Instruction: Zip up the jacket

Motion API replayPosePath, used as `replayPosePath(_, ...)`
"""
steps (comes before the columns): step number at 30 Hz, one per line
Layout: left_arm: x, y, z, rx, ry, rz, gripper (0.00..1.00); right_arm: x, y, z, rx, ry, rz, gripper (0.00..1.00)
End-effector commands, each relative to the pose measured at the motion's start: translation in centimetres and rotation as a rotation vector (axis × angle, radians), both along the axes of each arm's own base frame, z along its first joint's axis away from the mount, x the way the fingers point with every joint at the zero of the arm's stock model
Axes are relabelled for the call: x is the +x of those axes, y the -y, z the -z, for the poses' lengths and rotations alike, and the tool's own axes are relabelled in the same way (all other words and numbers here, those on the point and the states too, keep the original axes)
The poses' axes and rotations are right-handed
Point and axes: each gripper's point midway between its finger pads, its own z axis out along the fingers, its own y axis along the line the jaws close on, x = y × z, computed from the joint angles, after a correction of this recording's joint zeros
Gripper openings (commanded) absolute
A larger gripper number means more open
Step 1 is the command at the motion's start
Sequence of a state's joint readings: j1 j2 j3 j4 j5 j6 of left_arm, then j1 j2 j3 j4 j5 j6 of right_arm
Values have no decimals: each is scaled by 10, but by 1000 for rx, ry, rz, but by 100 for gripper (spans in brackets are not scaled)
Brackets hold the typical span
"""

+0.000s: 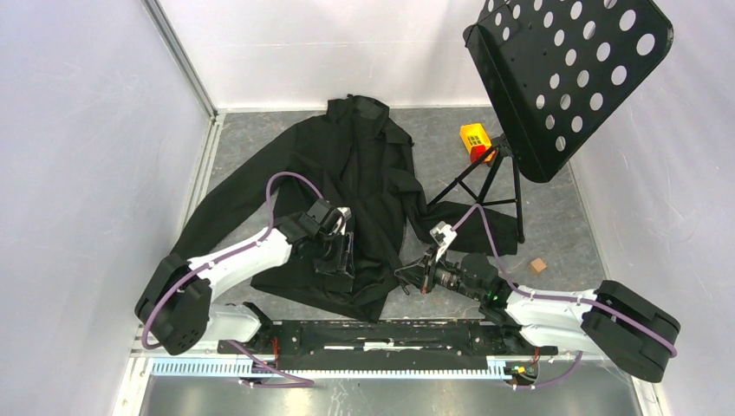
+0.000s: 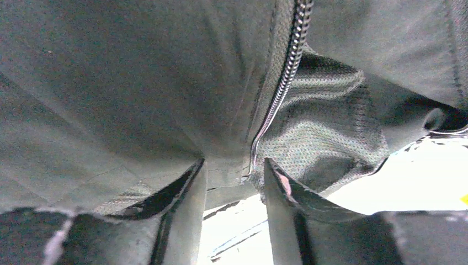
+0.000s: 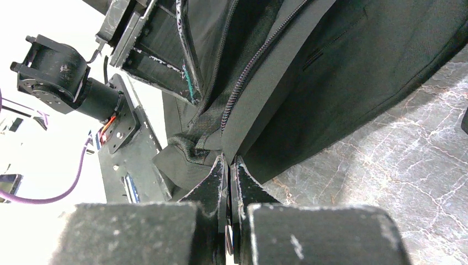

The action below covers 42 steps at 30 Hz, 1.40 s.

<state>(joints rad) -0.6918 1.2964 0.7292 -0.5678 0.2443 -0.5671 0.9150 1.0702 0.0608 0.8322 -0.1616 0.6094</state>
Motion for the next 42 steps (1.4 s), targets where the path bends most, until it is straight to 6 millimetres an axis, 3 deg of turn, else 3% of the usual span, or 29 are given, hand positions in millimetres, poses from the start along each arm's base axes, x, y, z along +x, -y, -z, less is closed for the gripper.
replayPosePath(1, 5, 4, -3, 14, 29, 22, 52, 1, -4, -13, 50, 25, -10, 0)
replayPosePath(5, 5, 4, 7, 44, 21, 33, 57, 0, -5, -14, 63, 19, -14, 0)
replayPosePath(11, 10, 0, 22, 101, 30, 22, 56, -1, -6, -14, 64, 15, -22, 0)
replayPosePath(21, 22, -5, 15, 116, 105, -15, 17, -2, -8, -16, 78, 7, -27, 0)
replayPosePath(28, 25, 3, -24, 14, 176, -11, 8, 5, -18, -24, 104, -53, -6, 0)
replayPosePath(33, 22, 18, -67, -152, 239, 0, 2, 18, -34, -53, 207, -69, 12, 0)
replayPosePath(36, 20, 26, -92, -266, 275, -16, 2, 32, -42, -72, 271, -47, 48, 0)
replayPosePath(42, 20, 32, -132, -447, 385, -46, 2, 41, -63, -101, 388, -25, 23, 0)
